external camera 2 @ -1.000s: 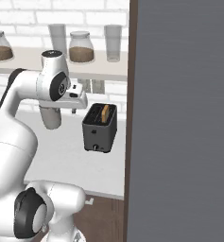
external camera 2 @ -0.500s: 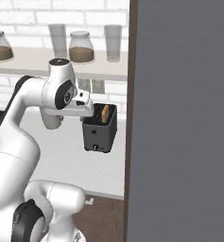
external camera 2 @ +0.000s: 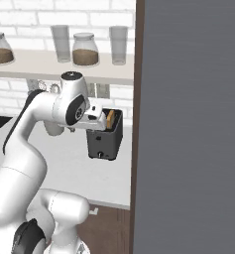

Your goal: Start the toaster. Once the lever pops up, take the bread to the plate on the dining counter.

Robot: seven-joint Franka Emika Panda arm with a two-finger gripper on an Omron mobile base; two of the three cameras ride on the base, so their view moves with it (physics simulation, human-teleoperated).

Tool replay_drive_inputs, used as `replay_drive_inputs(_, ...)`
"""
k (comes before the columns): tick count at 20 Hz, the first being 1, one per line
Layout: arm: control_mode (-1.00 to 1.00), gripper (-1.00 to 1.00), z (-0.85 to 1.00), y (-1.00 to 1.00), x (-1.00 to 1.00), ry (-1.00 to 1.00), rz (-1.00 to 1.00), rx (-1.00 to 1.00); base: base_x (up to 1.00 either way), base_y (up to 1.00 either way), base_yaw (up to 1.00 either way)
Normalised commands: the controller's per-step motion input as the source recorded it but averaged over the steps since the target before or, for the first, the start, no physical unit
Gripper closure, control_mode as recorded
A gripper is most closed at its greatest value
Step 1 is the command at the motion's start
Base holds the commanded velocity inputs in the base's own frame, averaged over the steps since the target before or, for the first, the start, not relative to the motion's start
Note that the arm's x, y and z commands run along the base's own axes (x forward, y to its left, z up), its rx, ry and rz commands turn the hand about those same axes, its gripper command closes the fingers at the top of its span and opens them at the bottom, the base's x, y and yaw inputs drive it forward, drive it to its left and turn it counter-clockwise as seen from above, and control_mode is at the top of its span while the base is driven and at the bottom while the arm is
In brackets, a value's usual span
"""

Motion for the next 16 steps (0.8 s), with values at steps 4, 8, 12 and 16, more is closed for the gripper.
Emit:
replay_drive_inputs(4,-1.00,-1.00,-0.12,-0.11,0.01,0.00,-0.11,0.02,0.00,0.00,0.00)
replay_drive_inputs(8,-1.00,-1.00,-0.14,-0.16,0.12,0.01,-0.10,0.01,0.00,0.00,0.00)
replay_drive_inputs(12,-1.00,1.00,-0.27,-0.07,0.30,0.00,-0.06,0.00,0.00,0.00,0.00)
replay_drive_inputs(16,-1.00,1.00,-0.42,0.00,0.36,0.00,-0.01,0.00,0.00,0.00,0.00)
